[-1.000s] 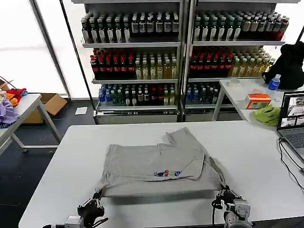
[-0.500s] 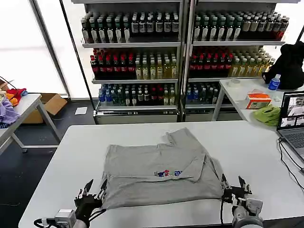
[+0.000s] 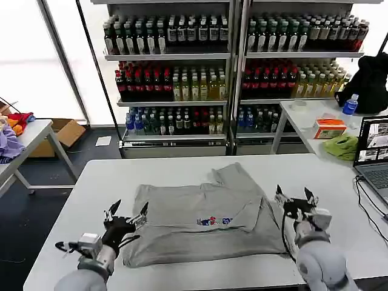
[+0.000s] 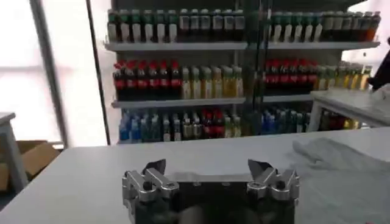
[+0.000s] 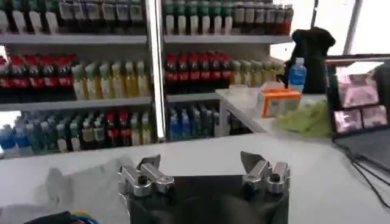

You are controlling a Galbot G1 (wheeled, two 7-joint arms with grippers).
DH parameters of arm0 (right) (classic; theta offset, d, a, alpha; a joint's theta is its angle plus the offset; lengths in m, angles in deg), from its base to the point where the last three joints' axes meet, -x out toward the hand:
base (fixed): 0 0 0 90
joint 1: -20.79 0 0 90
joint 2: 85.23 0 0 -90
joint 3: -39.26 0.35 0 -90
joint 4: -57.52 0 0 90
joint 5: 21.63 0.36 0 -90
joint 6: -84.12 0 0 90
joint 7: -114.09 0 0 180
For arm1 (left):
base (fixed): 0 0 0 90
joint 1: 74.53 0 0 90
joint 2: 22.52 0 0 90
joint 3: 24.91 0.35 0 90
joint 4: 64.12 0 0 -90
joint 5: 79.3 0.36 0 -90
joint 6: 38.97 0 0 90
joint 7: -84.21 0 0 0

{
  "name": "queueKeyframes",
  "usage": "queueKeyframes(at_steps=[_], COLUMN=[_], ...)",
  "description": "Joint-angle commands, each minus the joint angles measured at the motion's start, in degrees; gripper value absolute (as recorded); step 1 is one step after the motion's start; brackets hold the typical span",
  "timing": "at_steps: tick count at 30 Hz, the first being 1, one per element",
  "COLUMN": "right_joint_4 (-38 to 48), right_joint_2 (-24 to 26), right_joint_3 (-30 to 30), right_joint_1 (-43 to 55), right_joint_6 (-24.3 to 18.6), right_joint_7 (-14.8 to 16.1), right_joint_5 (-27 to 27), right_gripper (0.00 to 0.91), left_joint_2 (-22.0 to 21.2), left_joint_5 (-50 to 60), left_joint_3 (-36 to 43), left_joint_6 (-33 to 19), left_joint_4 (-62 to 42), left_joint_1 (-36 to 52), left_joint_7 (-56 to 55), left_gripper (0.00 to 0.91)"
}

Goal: Fold and organize the clothes.

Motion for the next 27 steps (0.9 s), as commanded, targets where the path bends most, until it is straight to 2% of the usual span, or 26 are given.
queueKeyframes(at_steps=[1,5,13,19,27], right_joint_4=[27.6,35.4,47.5,53.4,55.8], right_joint_2=[0.3,-1.8,-7.5,-10.1,-12.9], right_joint_3=[-15.6,-20.5,-23.6,-24.0,-24.1], right_joint_1=[33.4,39.2,44.2,45.2,44.4], right_joint_6=[2.5,2.6,2.4,2.4,2.5], right_joint_7=[5.6,7.2,9.8,10.6,10.7], right_joint_5=[4.9,4.1,3.1,2.1,0.0], right_gripper=[0.907,0.907,0.907,0.907,0.907], left_joint_2=[8.4,10.3,7.7,5.1,3.3], left_joint_5=[-6.5,-7.5,-9.6,-9.7,-9.4], left_joint_3=[3.5,6.0,10.3,11.6,11.0], left_joint_6=[1.4,2.1,3.8,3.8,4.1], left_joint_4=[-15.4,-20.1,-31.4,-37.5,-38.0], left_joint_1=[17.5,21.4,29.8,33.0,32.2], left_joint_7=[2.2,2.3,2.2,2.3,2.4], left_gripper=[0.907,0.907,0.907,0.907,0.907])
